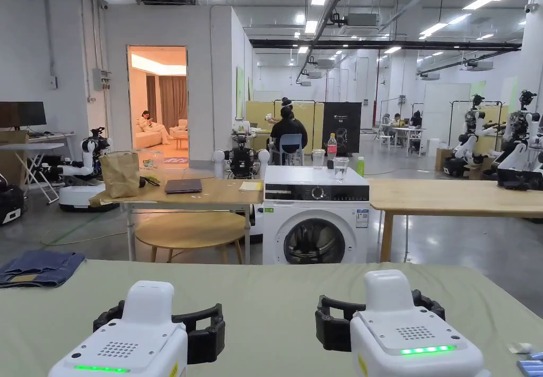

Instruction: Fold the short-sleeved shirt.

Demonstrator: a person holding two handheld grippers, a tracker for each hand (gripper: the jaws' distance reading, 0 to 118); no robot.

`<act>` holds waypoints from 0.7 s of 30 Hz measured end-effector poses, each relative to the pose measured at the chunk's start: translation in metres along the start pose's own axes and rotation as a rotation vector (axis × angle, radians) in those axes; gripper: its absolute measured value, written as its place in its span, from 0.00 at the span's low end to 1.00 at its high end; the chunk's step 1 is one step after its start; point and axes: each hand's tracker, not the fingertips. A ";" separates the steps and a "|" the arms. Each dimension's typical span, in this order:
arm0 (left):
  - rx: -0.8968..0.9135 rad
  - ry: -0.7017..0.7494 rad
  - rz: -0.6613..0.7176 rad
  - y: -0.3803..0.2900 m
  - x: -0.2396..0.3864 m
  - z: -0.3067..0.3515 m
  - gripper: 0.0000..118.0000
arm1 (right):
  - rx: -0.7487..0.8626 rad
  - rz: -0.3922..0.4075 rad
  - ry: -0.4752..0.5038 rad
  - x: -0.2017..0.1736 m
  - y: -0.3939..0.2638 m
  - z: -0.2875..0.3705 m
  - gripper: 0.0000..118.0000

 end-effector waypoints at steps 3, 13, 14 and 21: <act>-0.001 0.004 -0.006 0.000 0.000 0.000 0.95 | -0.015 -0.070 0.040 0.004 0.002 0.002 0.95; 0.007 0.010 0.003 0.001 -0.003 0.006 0.95 | -0.006 -0.123 0.006 0.008 0.006 0.006 0.95; 0.008 0.010 0.005 0.001 -0.003 0.006 0.95 | -0.001 -0.128 0.012 0.010 0.006 0.006 0.95; 0.009 0.015 -0.001 0.001 0.001 0.005 0.95 | 0.016 -0.121 -0.025 0.009 0.004 0.005 0.95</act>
